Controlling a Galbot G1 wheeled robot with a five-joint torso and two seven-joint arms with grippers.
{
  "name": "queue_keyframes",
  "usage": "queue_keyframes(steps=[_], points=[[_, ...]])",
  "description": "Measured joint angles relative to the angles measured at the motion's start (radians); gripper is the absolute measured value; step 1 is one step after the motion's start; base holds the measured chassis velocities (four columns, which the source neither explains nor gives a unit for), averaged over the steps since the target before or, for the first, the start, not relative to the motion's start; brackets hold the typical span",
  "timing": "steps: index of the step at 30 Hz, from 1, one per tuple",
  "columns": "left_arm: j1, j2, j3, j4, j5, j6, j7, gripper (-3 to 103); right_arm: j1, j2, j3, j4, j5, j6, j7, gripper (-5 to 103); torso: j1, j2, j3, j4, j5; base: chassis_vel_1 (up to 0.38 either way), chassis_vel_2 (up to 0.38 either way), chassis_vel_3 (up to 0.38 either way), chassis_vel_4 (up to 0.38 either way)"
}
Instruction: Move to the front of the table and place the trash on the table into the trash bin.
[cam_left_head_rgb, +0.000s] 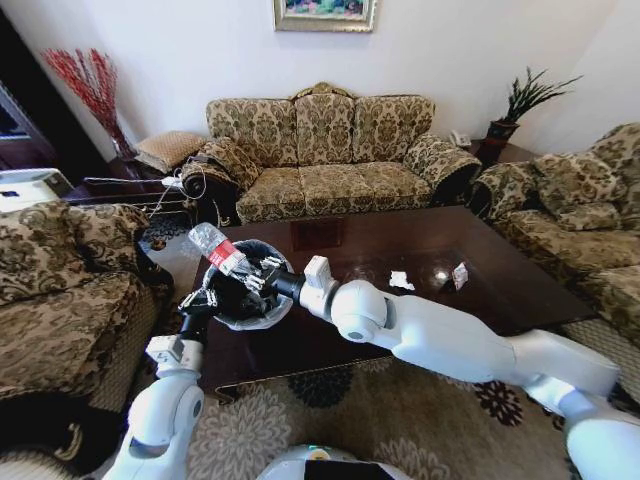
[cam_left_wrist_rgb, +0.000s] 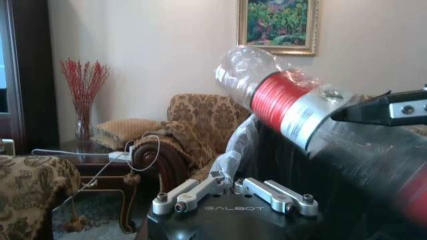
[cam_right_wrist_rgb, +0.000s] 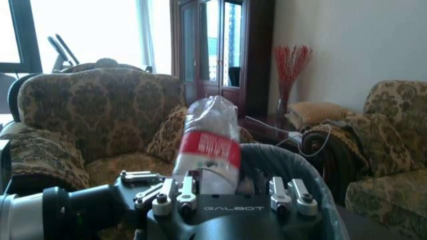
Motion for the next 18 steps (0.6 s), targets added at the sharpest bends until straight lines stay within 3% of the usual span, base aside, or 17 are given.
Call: queue_keyframes(steps=[3, 6, 8, 11, 13, 18], points=[[0.003, -0.002, 0.001, -0.007, 0.0, 0.0, 0.0, 3, -0.011, 0.001, 0.004, -0.008, -0.006, 0.0, 0.004, 64, 0.0, 0.0, 0.0, 0.0, 0.0, 0.0, 0.0, 0.0, 0.0], [0.004, -0.002, 0.001, -0.011, 0.0, 0.0, 0.0, 3, -0.014, 0.002, 0.006, -0.007, -0.007, 0.0, 0.011, 70, 0.0, 0.0, 0.0, 0.0, 0.0, 0.0, 0.0, 0.0, 0.0], [0.007, -0.001, 0.001, -0.014, 0.0, 0.0, 0.0, 3, -0.014, 0.001, 0.014, -0.006, -0.007, 0.001, 0.014, 81, 0.0, 0.0, 0.0, 0.0, 0.0, 0.0, 0.0, 0.0, 0.0], [0.012, 0.0, -0.001, -0.019, -0.001, 0.001, 0.0, 3, -0.013, -0.003, 0.034, -0.003, -0.007, 0.004, 0.015, 86, 0.0, 0.0, 0.0, 0.0, 0.0, 0.0, 0.0, 0.0, 0.0], [0.016, 0.002, -0.002, -0.021, -0.001, 0.002, 0.0, 3, -0.009, -0.008, 0.074, 0.007, -0.007, 0.016, 0.019, 96, 0.0, 0.0, 0.0, 0.0001, 0.0001, 0.0, 0.0, 0.0, 0.0], [0.022, 0.008, -0.004, -0.019, -0.001, 0.012, -0.001, 3, 0.011, -0.039, 0.15, 0.042, 0.003, 0.046, 0.051, 100, 0.0, 0.0, 0.0, 0.0002, 0.0001, 0.0, 0.0, 0.0, 0.0]])
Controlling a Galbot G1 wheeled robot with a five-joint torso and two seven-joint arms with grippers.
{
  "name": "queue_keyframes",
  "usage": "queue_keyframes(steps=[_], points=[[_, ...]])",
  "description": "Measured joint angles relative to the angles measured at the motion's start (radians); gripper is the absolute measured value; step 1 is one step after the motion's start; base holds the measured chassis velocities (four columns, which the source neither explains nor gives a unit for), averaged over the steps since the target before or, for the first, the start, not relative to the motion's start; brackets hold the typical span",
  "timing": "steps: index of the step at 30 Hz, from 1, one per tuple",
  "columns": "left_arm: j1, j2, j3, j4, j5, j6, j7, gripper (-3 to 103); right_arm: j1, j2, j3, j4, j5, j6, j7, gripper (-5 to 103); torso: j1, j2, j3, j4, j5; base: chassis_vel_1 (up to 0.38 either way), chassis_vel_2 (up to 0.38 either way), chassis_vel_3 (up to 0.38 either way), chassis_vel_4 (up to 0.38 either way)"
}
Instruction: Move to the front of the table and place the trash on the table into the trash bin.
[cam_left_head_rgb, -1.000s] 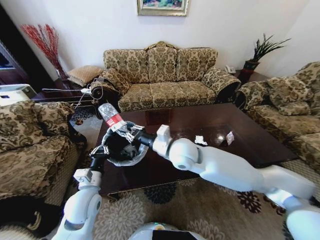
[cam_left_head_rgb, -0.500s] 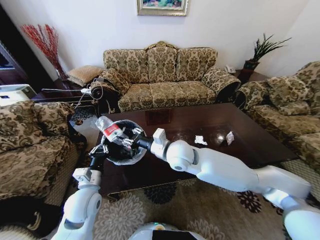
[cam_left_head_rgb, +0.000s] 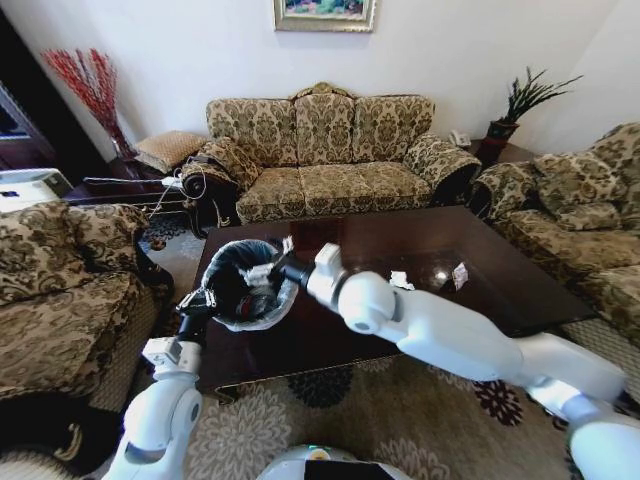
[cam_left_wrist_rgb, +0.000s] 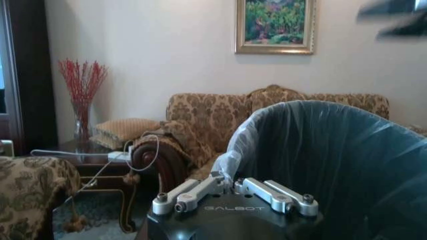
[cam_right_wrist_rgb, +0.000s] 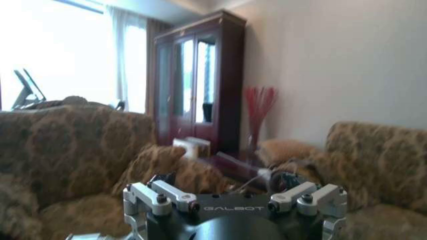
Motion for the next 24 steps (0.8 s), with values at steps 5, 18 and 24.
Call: queue_keyframes(steps=[5, 18, 24], points=[[-0.003, 0.014, -0.011, 0.008, 0.0, 0.024, -0.028, 3, -0.035, -0.104, 0.083, -0.005, -0.025, 0.008, 0.041, 100, 0.0, 0.0, 0.0, 0.0001, -0.0002, 0.0, 0.0, 0.0, 0.0], [-0.005, 0.042, -0.052, -0.009, -0.026, 0.051, -0.117, 3, -0.56, -0.177, 0.442, -0.19, -0.243, -0.024, -0.006, 100, 0.0, 0.0, 0.0, -0.0002, 0.0, 0.0, 0.0, 0.0, 0.0], [0.0, 0.059, -0.062, -0.019, -0.038, 0.079, -0.139, 3, -0.759, -0.13, 0.563, -0.202, -0.305, -0.028, -0.039, 100, 0.0, 0.0, 0.0, -0.0002, 0.0001, 0.0, 0.0, 0.0, 0.0]])
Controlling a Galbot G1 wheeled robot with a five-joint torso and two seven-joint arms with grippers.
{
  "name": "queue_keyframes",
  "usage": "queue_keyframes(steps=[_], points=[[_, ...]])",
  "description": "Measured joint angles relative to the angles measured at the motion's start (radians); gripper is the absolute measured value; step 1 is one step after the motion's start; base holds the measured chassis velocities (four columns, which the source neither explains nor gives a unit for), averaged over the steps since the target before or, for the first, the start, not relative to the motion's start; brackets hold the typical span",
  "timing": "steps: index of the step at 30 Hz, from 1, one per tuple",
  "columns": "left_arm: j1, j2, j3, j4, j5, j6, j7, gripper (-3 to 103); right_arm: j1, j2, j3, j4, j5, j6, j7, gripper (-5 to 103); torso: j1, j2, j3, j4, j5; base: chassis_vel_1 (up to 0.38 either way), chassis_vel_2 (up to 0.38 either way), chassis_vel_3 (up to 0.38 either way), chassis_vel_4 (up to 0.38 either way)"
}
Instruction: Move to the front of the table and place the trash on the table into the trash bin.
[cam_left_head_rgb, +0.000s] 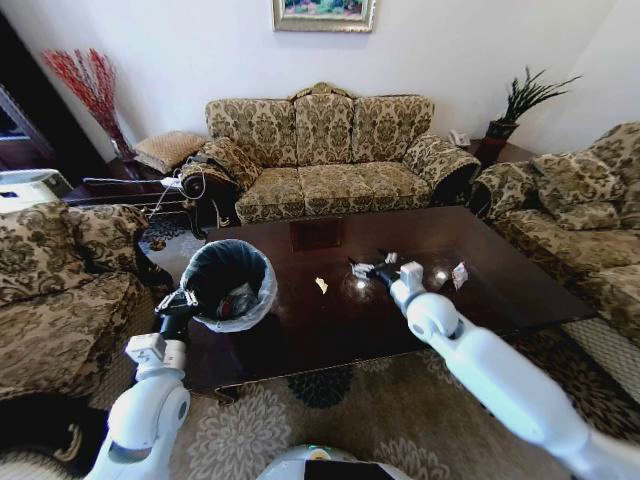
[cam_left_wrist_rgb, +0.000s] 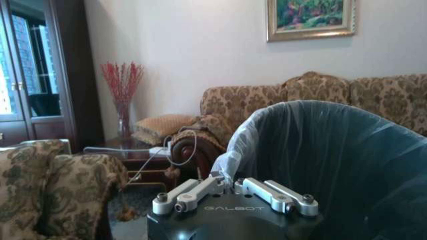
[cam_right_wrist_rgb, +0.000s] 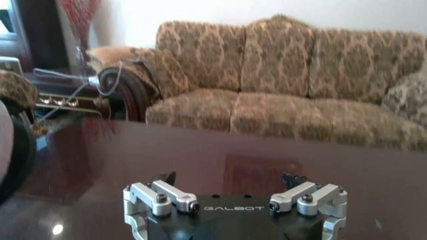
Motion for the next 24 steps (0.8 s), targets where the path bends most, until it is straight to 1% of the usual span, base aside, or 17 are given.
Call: queue_keyframes(steps=[5, 9, 17, 19, 21, 22, 24], points=[[0.005, 0.0, 0.001, -0.007, -0.001, 0.009, -0.008, 3, -0.056, 0.023, 0.019, -0.008, -0.028, 0.007, -0.009, 100, 0.0, 0.0, 0.0, 0.0, -0.0001, -0.008, 0.005, 0.007, -0.012], [0.007, -0.002, 0.003, -0.011, -0.001, 0.009, -0.008, 3, -0.067, 0.032, 0.019, -0.009, -0.035, 0.007, -0.004, 100, 0.0, 0.0, 0.0, 0.0001, -0.0002, -0.057, 0.056, 0.068, -0.069], [0.014, -0.013, 0.009, -0.014, 0.002, 0.007, -0.007, 3, -0.072, 0.057, -0.016, -0.029, -0.042, 0.014, 0.014, 100, 0.0, 0.0, 0.0, 0.0001, -0.0003, -0.145, 0.151, 0.143, -0.163], [0.015, -0.014, 0.009, -0.016, 0.003, 0.007, -0.006, 3, -0.068, 0.076, -0.037, -0.055, -0.047, 0.03, 0.01, 100, 0.001, 0.0, 0.0, 0.0002, -0.0003, -0.145, 0.149, 0.147, -0.15], [0.016, -0.015, 0.01, -0.018, 0.008, 0.011, -0.002, 3, -0.059, 0.104, -0.066, -0.102, -0.058, 0.062, -0.008, 100, 0.002, 0.0, 0.001, 0.0, -0.0004, -0.098, 0.094, 0.107, -0.098], [0.016, -0.015, 0.01, -0.018, 0.008, 0.011, -0.002, 3, -0.059, 0.104, -0.066, -0.102, -0.058, 0.062, -0.008, 100, 0.002, 0.0, 0.001, 0.0, -0.0004, -0.098, 0.079, 0.08, -0.098], [0.017, -0.018, 0.01, -0.019, 0.018, 0.016, 0.0, 3, -0.046, 0.13, -0.09, -0.141, -0.061, 0.083, -0.026, 100, 0.002, 0.0, 0.001, 0.0, -0.0003, -0.033, 0.039, 0.016, -0.024]])
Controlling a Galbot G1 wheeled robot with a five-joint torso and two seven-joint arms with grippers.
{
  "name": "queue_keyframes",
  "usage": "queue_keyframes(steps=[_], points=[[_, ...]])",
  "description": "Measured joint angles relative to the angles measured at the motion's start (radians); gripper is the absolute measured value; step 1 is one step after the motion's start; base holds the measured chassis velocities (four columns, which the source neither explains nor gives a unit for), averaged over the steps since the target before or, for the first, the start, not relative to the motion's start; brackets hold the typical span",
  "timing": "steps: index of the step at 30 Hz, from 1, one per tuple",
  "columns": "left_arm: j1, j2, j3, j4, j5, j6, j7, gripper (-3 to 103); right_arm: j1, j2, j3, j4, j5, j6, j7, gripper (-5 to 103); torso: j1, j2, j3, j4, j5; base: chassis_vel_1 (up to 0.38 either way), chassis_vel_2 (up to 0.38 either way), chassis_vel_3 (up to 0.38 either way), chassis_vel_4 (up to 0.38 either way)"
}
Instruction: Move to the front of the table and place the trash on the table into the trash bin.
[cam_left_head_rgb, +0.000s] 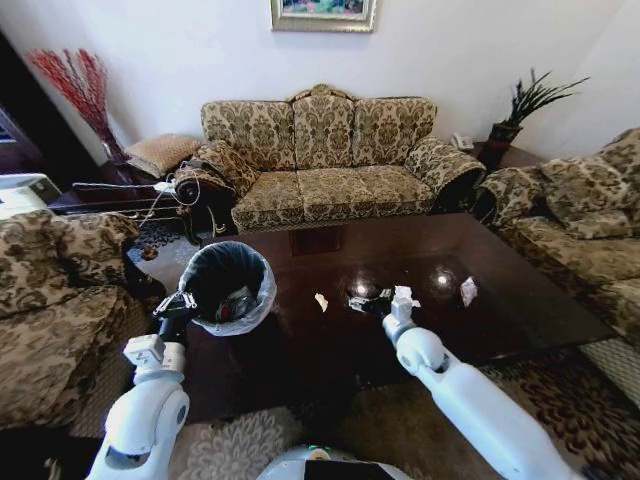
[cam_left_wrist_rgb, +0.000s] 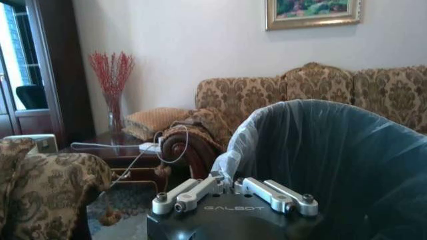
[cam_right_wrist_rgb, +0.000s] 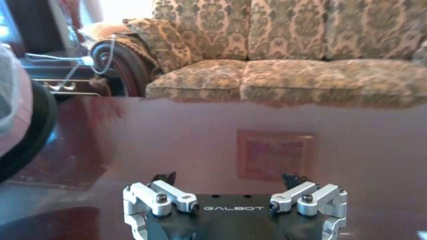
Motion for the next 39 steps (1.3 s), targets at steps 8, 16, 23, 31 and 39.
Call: queue_keyframes(steps=[8, 16, 23, 31, 39], points=[[0.006, -0.016, 0.0, -0.003, 0.014, 0.004, 0.002, 3, 0.106, 0.086, -0.108, -0.132, 0.002, 0.017, -0.024, 100, -0.003, 0.001, -0.001, 0.0, -0.0001, 0.027, -0.007, -0.002, 0.021], [0.006, -0.035, 0.002, 0.0, 0.033, -0.006, 0.015, 3, 0.209, 0.163, -0.164, -0.289, 0.0, 0.016, -0.026, 100, -0.001, 0.0, 0.0, 0.0001, -0.0002, 0.039, 0.038, 0.043, 0.035], [0.005, -0.04, 0.0, 0.007, 0.056, -0.024, 0.02, 3, 0.236, 0.204, -0.18, -0.391, -0.024, 0.015, -0.039, 102, -0.001, 0.0, 0.0, 0.0004, 0.0, 0.012, 0.013, 0.018, 0.011], [0.006, -0.041, -0.001, 0.007, 0.053, -0.027, 0.023, 3, 0.23, 0.195, -0.185, -0.418, -0.034, 0.003, -0.039, 77, -0.001, 0.0, 0.0, 0.0, 0.0001, 0.0, 0.0, 0.0, 0.0], [0.005, -0.035, 0.004, 0.007, 0.046, -0.027, 0.028, 3, 0.213, 0.191, -0.192, -0.435, -0.036, 0.01, -0.049, 49, -0.002, 0.0, -0.001, 0.0, 0.0, 0.0, 0.0, 0.0, 0.0]])
